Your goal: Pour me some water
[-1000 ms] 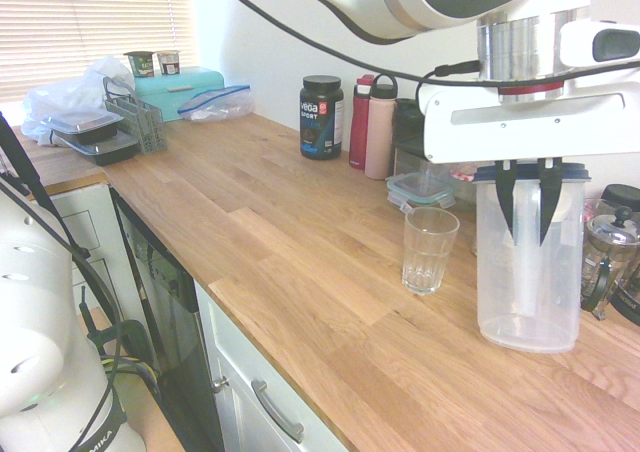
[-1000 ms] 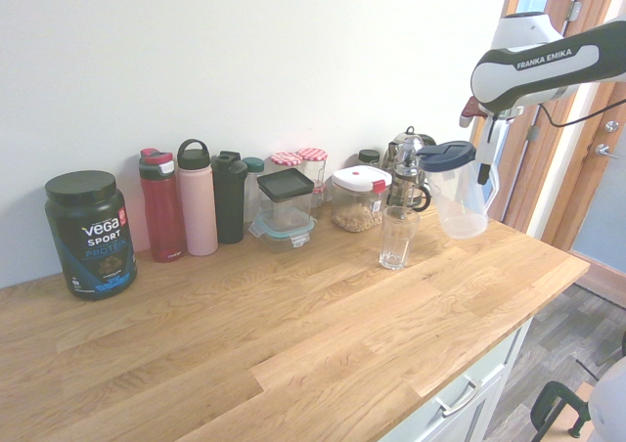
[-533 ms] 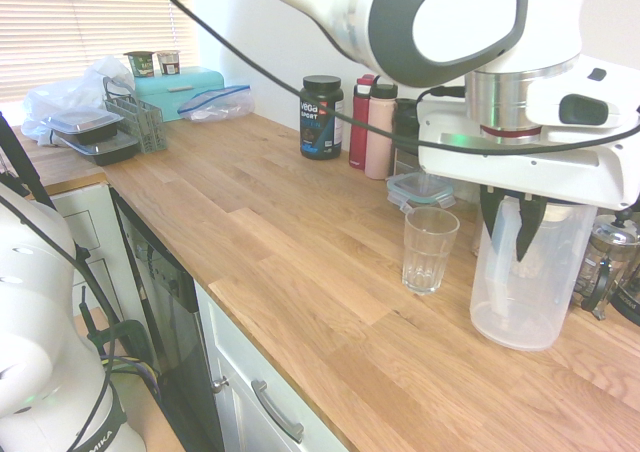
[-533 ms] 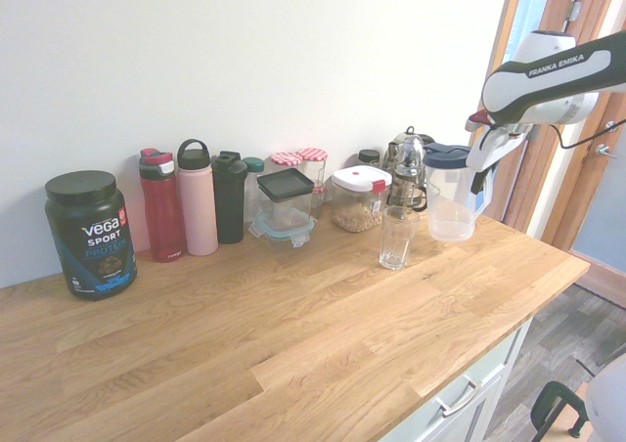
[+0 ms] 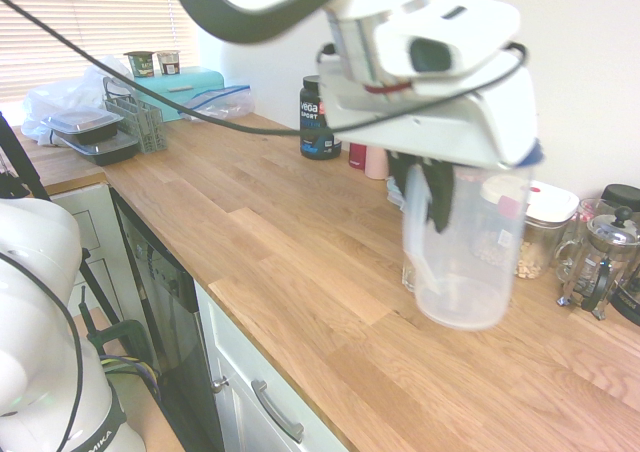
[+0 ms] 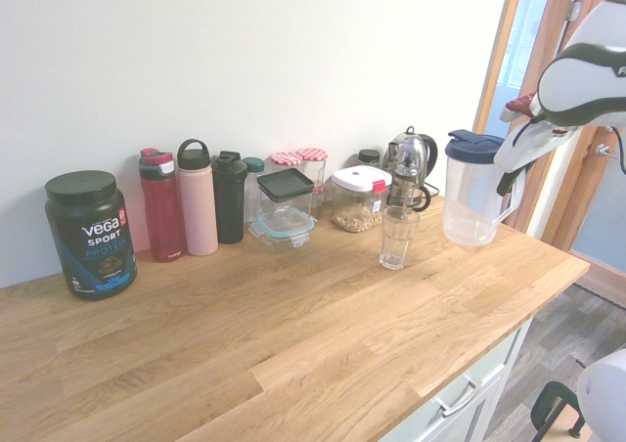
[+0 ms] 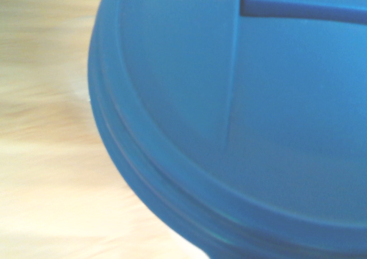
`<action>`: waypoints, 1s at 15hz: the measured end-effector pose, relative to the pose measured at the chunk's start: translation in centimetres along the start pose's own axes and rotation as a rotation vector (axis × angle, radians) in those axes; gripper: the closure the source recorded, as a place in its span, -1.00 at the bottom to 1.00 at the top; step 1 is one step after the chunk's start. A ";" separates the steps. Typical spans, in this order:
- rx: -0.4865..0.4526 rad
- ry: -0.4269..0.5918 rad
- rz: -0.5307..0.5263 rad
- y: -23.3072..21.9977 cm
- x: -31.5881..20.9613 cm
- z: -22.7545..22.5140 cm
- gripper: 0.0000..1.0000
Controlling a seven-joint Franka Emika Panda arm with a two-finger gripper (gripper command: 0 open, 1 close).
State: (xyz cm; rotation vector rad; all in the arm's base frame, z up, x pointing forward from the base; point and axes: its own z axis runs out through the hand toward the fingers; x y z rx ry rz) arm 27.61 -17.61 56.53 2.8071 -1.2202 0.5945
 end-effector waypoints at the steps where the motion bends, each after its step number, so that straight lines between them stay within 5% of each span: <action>1: 0.018 -0.015 -0.028 -1.6 -2.0 -1.7 1.00; 6: 0.154 -0.022 -0.182 -13.4 -15.7 -8.8 1.00; 10: 0.178 0.031 -0.201 -25.1 -23.3 -5.5 1.00; 15: 0.164 0.015 -0.136 -34.1 -25.2 0.6 1.00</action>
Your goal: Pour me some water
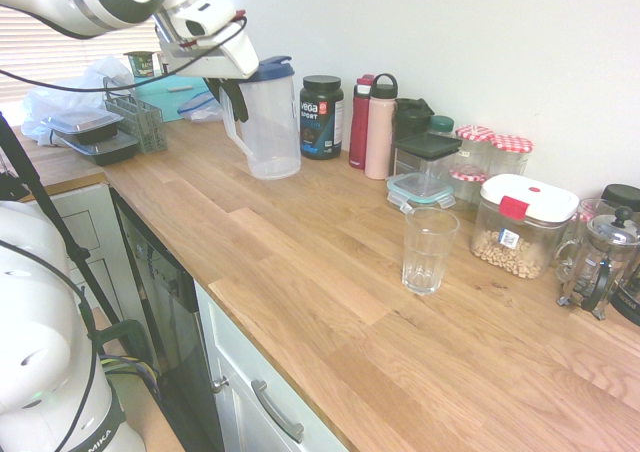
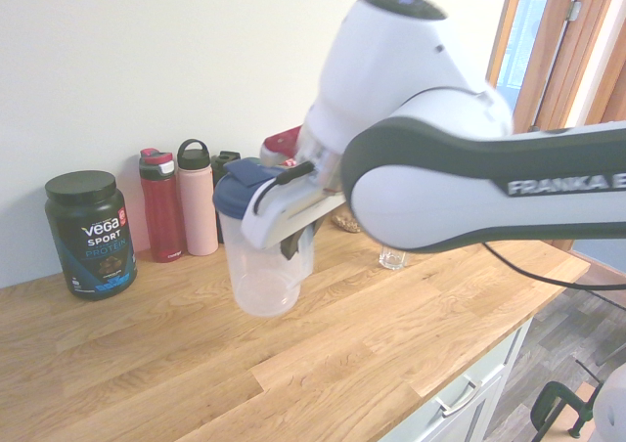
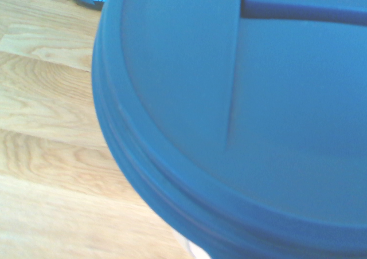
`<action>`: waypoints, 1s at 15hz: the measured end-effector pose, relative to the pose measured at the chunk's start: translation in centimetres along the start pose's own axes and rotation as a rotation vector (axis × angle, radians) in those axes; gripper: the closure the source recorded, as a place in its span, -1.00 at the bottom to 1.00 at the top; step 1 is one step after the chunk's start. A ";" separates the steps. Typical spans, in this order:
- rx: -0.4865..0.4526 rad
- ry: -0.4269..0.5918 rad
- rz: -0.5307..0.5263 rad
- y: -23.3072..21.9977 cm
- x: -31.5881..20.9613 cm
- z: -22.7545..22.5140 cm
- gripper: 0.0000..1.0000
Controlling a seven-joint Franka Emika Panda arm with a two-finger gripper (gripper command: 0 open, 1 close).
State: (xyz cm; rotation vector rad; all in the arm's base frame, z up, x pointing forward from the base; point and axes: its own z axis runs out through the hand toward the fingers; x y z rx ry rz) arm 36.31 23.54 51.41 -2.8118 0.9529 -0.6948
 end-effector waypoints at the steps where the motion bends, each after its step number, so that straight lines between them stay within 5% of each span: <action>1: -0.011 -0.006 0.019 -0.7 -0.2 1.8 1.00; 5: -0.019 -0.009 0.104 -1.3 1.0 6.7 1.00; 13: 0.016 -0.031 0.157 -1.4 0.7 9.2 1.00; 14: 0.017 -0.032 0.161 -1.4 0.8 9.3 -1.00; 15: 0.017 -0.032 0.164 -1.3 0.8 9.2 -1.00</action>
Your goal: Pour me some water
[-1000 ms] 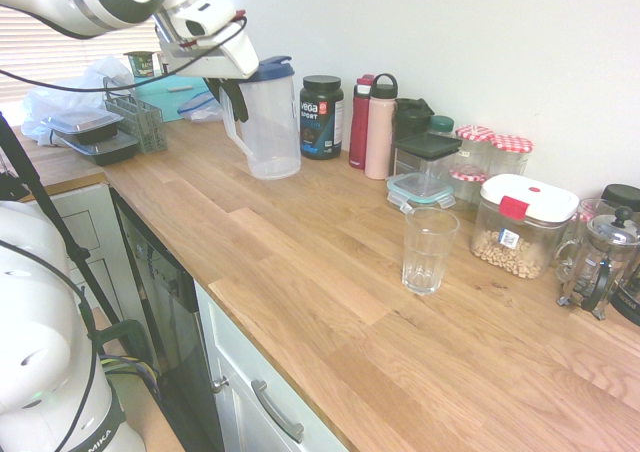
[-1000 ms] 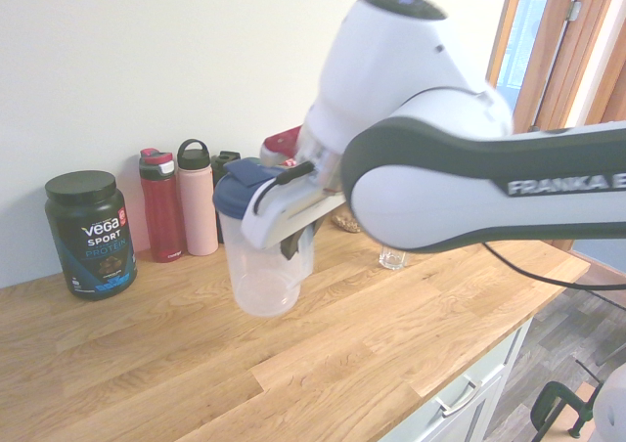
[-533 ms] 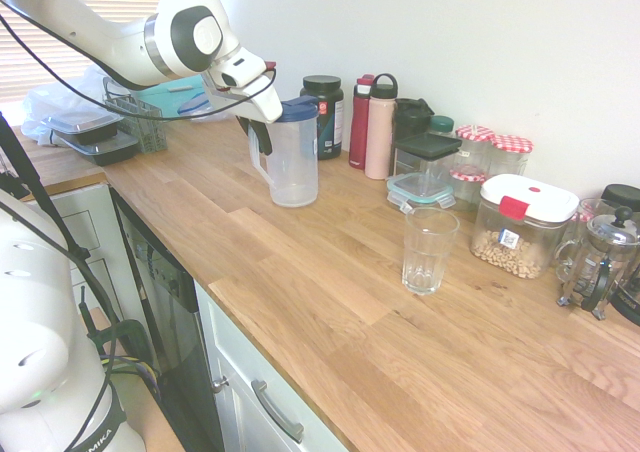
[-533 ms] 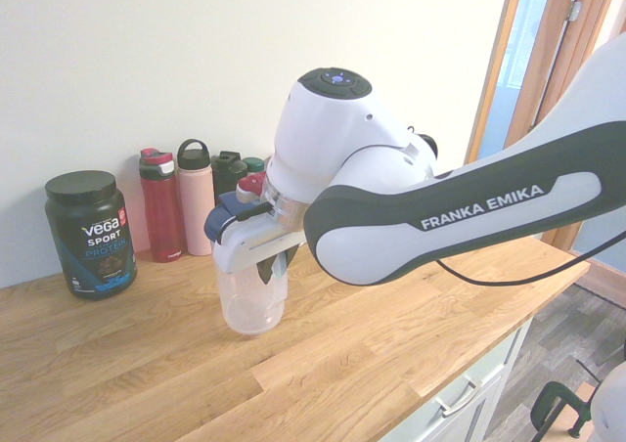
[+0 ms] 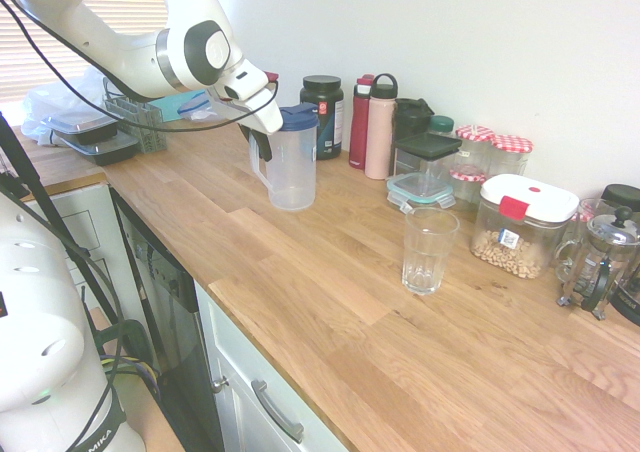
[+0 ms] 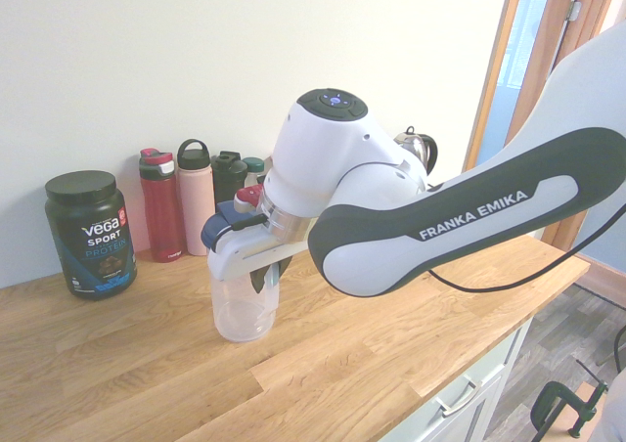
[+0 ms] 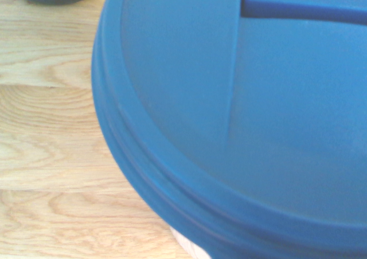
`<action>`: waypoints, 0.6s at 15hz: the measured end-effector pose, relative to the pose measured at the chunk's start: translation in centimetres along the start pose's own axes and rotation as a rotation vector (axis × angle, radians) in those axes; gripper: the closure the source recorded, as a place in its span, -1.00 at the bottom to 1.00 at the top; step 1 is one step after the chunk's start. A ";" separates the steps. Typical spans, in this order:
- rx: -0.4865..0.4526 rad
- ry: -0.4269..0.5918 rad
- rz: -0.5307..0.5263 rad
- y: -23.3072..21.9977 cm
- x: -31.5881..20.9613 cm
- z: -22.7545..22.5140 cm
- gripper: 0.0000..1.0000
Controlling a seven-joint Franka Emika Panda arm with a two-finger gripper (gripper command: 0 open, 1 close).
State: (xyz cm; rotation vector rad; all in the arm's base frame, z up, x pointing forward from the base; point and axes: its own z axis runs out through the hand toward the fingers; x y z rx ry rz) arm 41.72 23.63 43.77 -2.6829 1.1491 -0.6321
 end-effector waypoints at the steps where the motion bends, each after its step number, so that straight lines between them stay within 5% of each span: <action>1: 0.000 0.001 0.000 0.0 -0.1 0.0 -1.00; 9: -0.037 0.042 -0.020 0.9 -2.1 -1.8 -1.00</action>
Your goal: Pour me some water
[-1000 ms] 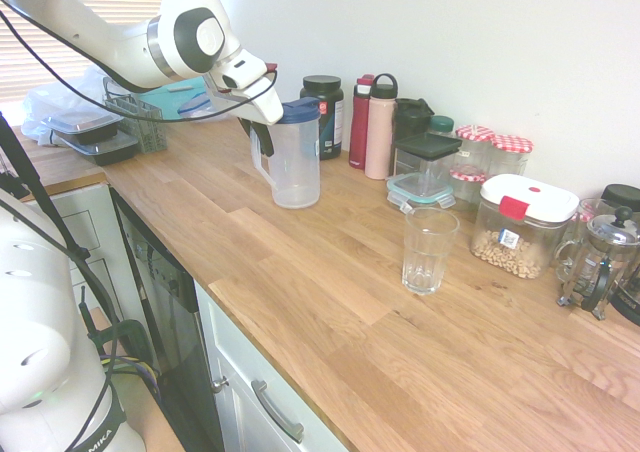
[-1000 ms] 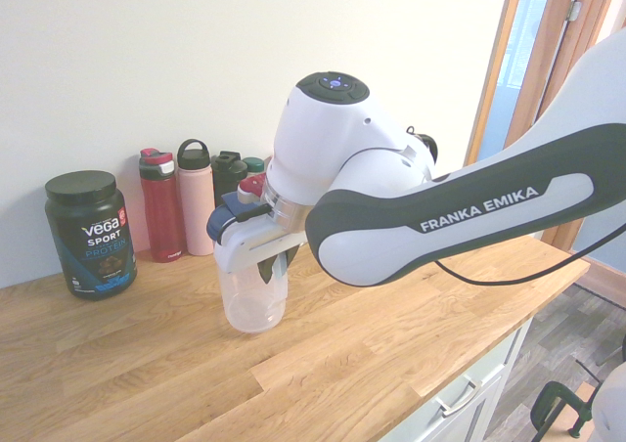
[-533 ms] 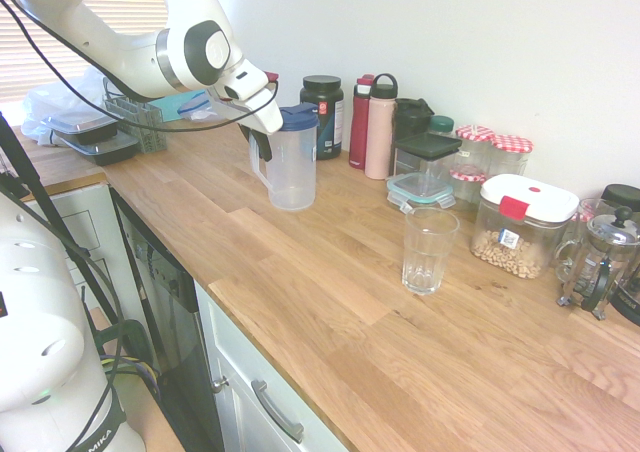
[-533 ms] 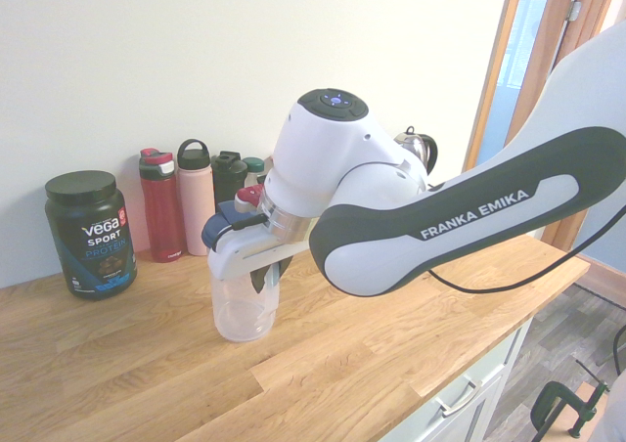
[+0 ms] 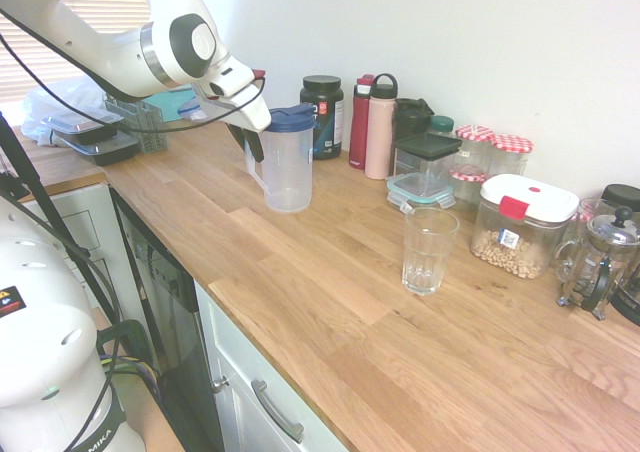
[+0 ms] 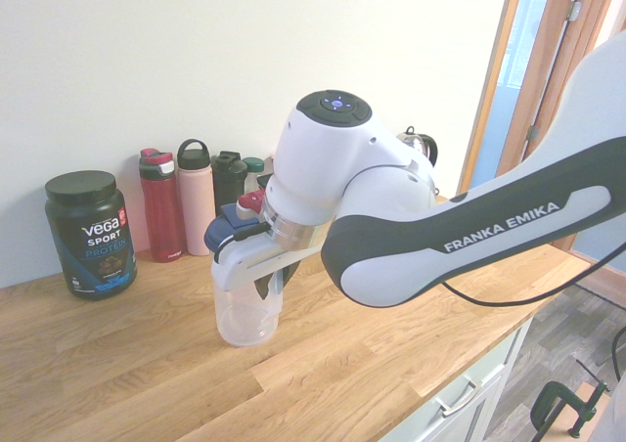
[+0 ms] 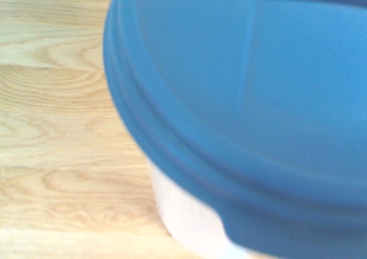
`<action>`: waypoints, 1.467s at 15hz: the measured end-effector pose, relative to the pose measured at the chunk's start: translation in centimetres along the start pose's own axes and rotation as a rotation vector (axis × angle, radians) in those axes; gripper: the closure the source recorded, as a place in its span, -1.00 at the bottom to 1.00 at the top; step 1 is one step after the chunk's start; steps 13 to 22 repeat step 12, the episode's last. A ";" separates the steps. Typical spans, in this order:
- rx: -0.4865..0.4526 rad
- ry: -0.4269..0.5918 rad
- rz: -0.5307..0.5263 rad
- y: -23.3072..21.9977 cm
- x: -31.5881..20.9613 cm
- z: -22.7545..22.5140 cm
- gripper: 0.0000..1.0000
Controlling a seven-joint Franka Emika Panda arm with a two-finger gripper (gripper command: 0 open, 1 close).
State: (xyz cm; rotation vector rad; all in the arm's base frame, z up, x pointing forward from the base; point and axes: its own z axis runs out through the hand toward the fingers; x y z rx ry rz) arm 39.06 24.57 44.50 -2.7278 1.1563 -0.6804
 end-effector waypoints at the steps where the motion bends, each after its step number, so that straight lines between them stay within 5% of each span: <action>1: -0.002 0.005 0.000 0.1 -0.3 -0.4 -1.00; 6: -0.085 -0.042 -0.062 2.4 -3.4 -3.7 -1.00; 12: -0.199 -0.103 -0.164 12.4 -0.6 -8.5 -1.00; 22: -0.199 -0.103 -0.164 12.4 -0.6 -8.5 -1.00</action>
